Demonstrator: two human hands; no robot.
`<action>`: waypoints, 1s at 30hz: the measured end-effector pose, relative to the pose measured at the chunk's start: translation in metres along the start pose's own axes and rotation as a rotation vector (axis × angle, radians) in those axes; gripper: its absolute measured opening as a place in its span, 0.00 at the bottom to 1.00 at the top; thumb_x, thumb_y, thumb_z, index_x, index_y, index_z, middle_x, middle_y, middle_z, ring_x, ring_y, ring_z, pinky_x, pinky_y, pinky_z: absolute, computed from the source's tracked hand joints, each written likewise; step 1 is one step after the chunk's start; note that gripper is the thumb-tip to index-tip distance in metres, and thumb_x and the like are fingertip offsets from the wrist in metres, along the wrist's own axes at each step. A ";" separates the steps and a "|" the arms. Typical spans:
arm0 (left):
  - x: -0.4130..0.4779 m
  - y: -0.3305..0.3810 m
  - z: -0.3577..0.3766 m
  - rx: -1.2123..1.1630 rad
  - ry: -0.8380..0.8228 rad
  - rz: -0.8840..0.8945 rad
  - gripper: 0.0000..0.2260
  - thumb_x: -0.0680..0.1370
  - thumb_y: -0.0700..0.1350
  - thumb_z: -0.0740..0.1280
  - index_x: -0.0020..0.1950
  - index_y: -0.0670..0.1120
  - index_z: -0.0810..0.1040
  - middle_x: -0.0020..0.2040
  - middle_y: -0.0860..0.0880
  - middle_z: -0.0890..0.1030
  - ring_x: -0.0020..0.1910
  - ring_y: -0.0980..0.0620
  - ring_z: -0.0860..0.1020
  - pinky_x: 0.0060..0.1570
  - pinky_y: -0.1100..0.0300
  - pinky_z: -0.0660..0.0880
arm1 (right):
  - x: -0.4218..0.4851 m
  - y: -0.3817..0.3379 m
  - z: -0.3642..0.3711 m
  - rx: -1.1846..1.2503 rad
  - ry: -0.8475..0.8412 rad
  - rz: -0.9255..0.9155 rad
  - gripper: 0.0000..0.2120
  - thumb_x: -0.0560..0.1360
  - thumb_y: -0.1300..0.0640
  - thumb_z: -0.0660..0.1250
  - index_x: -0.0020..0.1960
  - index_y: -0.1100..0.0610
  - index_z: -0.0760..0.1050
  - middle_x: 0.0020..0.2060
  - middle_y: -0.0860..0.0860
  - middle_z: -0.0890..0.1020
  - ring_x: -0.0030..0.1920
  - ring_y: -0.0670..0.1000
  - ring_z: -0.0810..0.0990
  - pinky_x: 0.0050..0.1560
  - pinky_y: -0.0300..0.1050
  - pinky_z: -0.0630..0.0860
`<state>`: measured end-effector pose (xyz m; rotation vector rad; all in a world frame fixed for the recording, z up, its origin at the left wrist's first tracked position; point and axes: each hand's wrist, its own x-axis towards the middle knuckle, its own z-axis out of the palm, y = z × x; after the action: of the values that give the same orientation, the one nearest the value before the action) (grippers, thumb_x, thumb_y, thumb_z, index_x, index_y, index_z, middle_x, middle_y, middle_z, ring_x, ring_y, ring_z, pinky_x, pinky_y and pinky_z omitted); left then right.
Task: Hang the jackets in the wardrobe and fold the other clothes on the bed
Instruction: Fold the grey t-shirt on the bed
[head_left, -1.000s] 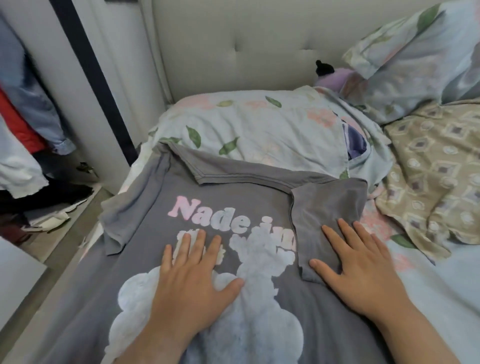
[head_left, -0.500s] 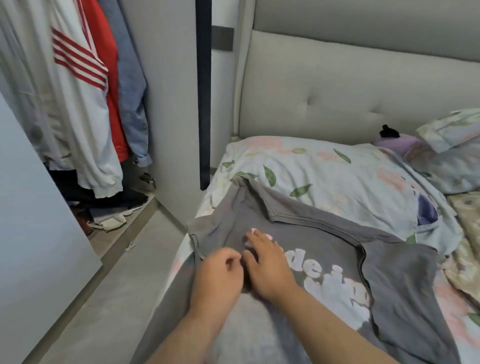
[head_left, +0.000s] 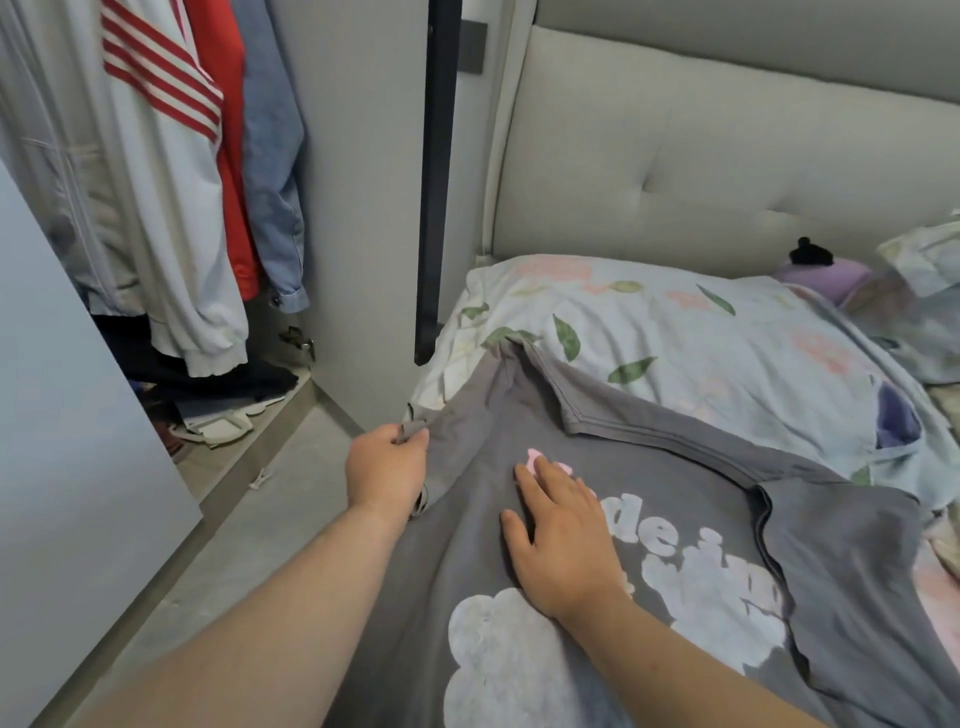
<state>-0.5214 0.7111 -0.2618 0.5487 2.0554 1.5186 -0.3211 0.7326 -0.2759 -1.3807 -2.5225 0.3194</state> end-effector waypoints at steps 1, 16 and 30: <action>0.006 0.005 -0.001 -0.100 0.021 -0.040 0.10 0.73 0.49 0.69 0.38 0.43 0.79 0.41 0.40 0.83 0.40 0.45 0.78 0.46 0.46 0.78 | 0.000 0.000 0.000 0.002 0.003 0.000 0.29 0.80 0.41 0.51 0.79 0.48 0.58 0.80 0.46 0.54 0.79 0.51 0.51 0.78 0.49 0.48; 0.050 0.044 -0.036 -0.651 -0.273 -0.576 0.11 0.81 0.37 0.59 0.40 0.46 0.72 0.33 0.51 0.72 0.30 0.59 0.67 0.24 0.71 0.63 | 0.000 -0.001 0.000 0.034 0.026 0.001 0.27 0.81 0.43 0.53 0.79 0.48 0.59 0.79 0.44 0.54 0.79 0.49 0.50 0.78 0.47 0.48; -0.048 0.005 0.027 0.633 -0.238 0.506 0.19 0.75 0.55 0.68 0.65 0.51 0.76 0.62 0.52 0.76 0.61 0.50 0.72 0.62 0.57 0.69 | 0.027 0.024 -0.035 1.530 0.381 0.773 0.25 0.81 0.70 0.55 0.76 0.56 0.63 0.68 0.59 0.74 0.59 0.56 0.80 0.59 0.49 0.76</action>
<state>-0.4670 0.7035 -0.2548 1.5029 2.2861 0.9297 -0.3045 0.7706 -0.2475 -1.2815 -0.7195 1.4795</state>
